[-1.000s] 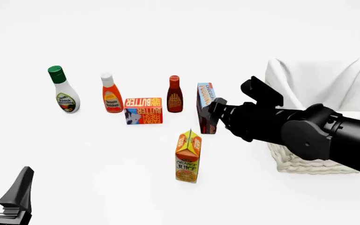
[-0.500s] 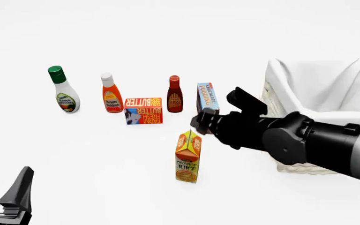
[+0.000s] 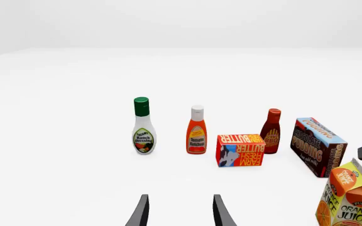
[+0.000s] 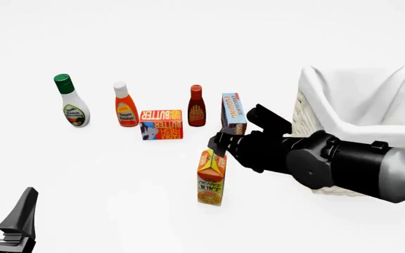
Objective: Pick the orange juice and place it in the basket.
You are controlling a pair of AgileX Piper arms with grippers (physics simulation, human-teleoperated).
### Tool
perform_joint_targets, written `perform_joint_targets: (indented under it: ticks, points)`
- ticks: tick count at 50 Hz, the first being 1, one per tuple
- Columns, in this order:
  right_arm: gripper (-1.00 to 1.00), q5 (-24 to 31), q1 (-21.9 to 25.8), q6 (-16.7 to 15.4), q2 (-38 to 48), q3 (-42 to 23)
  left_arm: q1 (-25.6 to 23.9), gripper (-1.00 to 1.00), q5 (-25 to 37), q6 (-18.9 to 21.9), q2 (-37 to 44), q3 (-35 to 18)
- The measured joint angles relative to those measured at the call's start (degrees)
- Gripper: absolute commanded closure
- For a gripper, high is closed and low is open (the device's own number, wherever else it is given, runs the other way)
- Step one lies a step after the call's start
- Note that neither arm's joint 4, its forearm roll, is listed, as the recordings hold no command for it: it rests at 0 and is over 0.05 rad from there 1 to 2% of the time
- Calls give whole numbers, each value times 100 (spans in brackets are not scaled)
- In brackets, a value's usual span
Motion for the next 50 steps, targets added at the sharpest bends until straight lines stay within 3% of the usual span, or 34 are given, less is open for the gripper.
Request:
perform_joint_targets:
  ticks: [50]
  points:
    - [-100,-431,172,187,432,168,0,-100,0,0,0,0]
